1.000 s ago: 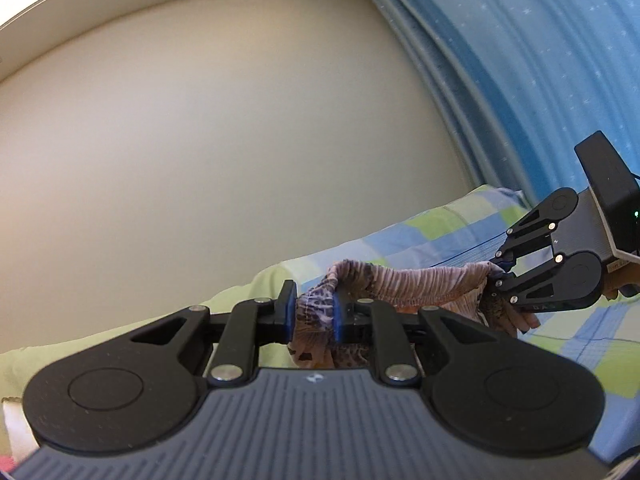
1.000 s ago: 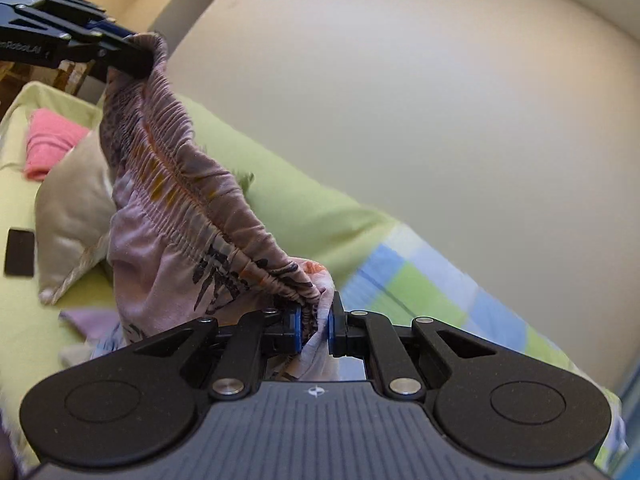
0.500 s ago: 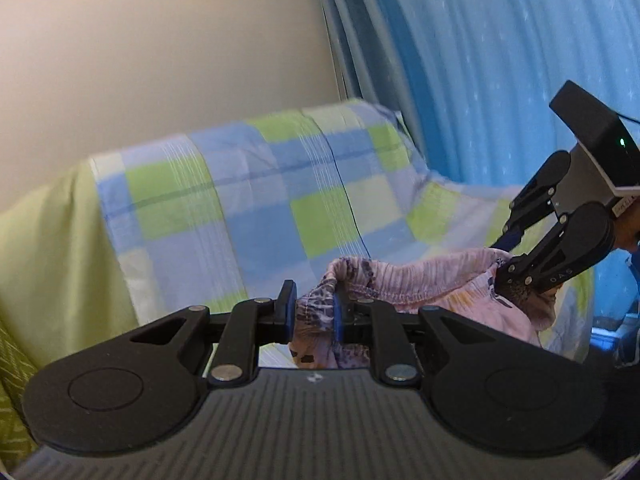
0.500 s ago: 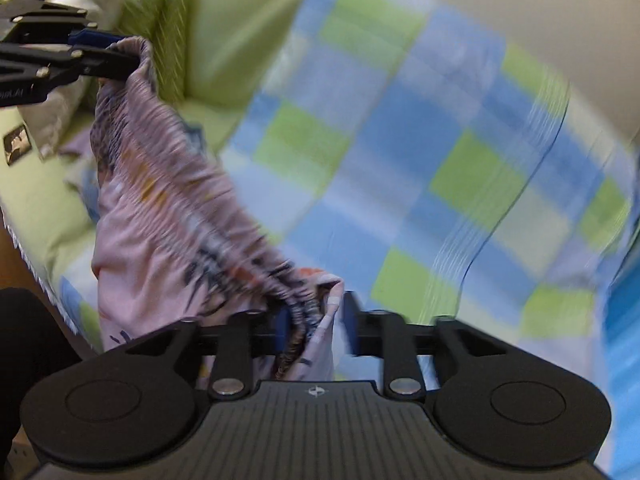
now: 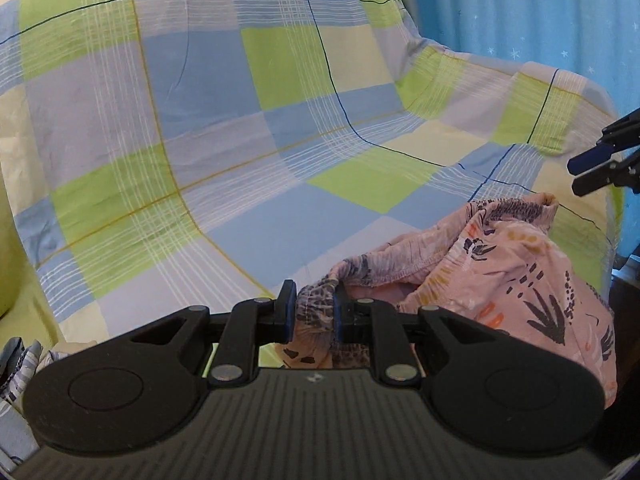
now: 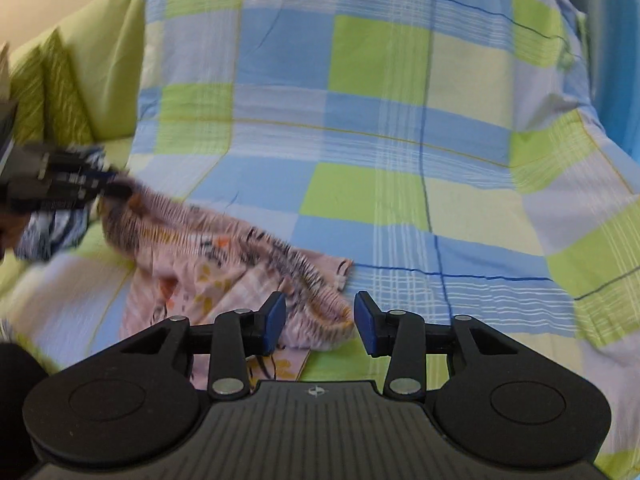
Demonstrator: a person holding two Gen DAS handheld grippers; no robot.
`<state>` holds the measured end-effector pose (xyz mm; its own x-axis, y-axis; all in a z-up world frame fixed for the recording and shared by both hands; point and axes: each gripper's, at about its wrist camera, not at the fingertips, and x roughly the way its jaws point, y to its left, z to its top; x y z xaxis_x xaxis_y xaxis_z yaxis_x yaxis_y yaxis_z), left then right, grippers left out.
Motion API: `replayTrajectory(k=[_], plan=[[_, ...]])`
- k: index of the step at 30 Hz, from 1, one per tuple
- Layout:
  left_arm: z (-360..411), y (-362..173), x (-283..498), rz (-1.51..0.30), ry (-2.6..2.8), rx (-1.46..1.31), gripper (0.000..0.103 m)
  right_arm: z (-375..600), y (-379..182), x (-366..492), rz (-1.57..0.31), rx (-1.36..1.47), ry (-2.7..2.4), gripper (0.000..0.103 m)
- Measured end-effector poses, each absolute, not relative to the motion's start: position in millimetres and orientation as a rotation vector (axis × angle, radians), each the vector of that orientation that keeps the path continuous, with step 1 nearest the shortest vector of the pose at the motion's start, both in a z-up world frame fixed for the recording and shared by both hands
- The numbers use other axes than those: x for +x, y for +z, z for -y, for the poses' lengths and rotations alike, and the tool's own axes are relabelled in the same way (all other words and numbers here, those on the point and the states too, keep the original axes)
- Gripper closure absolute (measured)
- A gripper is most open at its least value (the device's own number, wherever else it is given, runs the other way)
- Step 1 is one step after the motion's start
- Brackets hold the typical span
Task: Fold clothes
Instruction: 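Lift the pink shorts by the waistband with both grippers and stretch it open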
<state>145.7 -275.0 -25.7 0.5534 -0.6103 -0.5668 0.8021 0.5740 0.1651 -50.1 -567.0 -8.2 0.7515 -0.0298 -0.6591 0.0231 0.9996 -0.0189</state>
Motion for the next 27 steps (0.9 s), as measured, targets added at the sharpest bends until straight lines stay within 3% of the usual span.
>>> replayTrajectory(k=[5, 8, 10, 11, 12, 13, 14, 19, 20, 22, 23, 27], plan=[[267.2, -27.0, 158.4, -0.493, -0.913, 0.396, 0.084, 562.8, -39.6, -26.6, -0.748, -0.118, -0.042, 0.045], [255.0, -24.5, 163.4, -0.481, -0.942, 0.374, 0.056, 580.1, -50.7, -15.9, -0.733, 0.002, -0.017, 0.045], [244.6, -23.6, 167.3, -0.465, -0.977, 0.371, 0.050, 588.7, -55.8, -12.1, -0.727, 0.076, -0.005, 0.056], [239.9, -24.0, 169.4, -0.461, -0.997, 0.368, 0.042, 591.6, -57.9, -10.9, -0.725, 0.104, -0.001, 0.073], [235.5, -24.8, 171.5, -0.457, -1.017, 0.366, 0.037, 593.0, -58.8, -10.8, -0.722, 0.118, -0.003, 0.076], [231.8, -26.2, 173.2, -0.453, -1.045, 0.369, 0.037, 594.3, -59.7, -10.7, -0.719, 0.133, -0.005, 0.078], [229.4, -27.8, 174.0, -0.445, -1.076, 0.378, 0.037, 595.5, -60.4, -10.8, -0.716, 0.146, -0.007, 0.088], [242.1, -36.8, 168.1, -0.374, -1.176, 0.520, 0.038, 591.9, -58.6, -16.7, -0.700, 0.154, -0.017, 0.089], [247.4, -38.8, 167.1, -0.365, -1.189, 0.553, 0.041, 591.3, -57.8, -17.5, -0.698, 0.151, -0.018, 0.090], [260.7, -41.8, 164.5, -0.360, -1.194, 0.643, 0.069, 591.2, -55.5, -19.3, -0.693, 0.147, -0.024, 0.091], [267.9, -43.2, 163.0, -0.359, -1.193, 0.691, 0.096, 591.3, -53.2, -20.4, -0.691, 0.149, -0.032, 0.091], [268.7, -19.3, 154.1, -0.294, -1.163, 0.672, 0.099, 586.8, -22.5, -40.7, -0.623, 0.136, -0.084, 0.092]])
